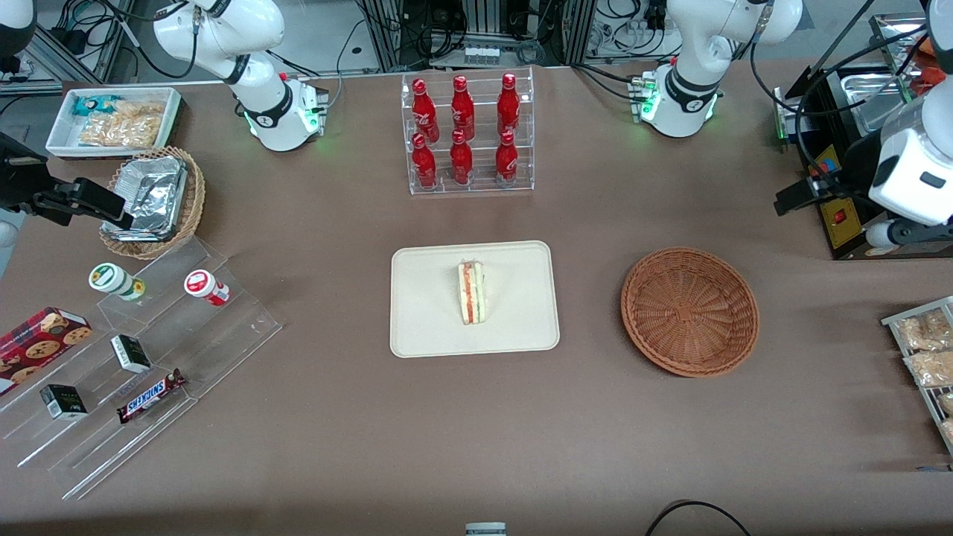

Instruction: Place sandwich from basket to tray

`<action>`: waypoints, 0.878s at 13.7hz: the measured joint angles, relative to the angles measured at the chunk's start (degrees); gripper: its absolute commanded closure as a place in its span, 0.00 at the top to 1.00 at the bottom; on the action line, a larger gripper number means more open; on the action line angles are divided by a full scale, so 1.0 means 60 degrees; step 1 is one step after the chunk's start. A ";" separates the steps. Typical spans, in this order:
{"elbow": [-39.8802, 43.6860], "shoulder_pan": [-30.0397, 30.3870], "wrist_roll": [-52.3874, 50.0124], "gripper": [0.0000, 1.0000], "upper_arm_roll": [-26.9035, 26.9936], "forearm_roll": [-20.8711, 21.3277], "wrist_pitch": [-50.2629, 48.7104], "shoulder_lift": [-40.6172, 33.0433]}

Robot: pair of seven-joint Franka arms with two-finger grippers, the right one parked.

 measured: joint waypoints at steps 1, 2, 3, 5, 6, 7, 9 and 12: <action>0.0000 0.0991 0.0167 1.00 -0.0995 0.0031 -0.0085 -0.0141; -0.0003 0.1852 0.0288 1.00 -0.1870 0.0180 -0.0155 -0.0287; -0.0018 0.2571 0.0382 1.00 -0.2672 0.0495 -0.0242 -0.0435; -0.0194 0.3303 0.0395 1.00 -0.3664 0.0902 -0.0300 -0.0750; -0.0395 0.3377 0.0395 1.00 -0.3811 0.0964 -0.0278 -0.0928; -0.0578 0.3392 0.0395 1.00 -0.3859 0.0977 -0.0232 -0.1073; -0.0661 0.3415 0.0395 1.00 -0.3869 0.0969 -0.0021 -0.1125; -0.0534 0.3495 0.0550 1.00 -0.3866 0.0963 0.0105 -0.0975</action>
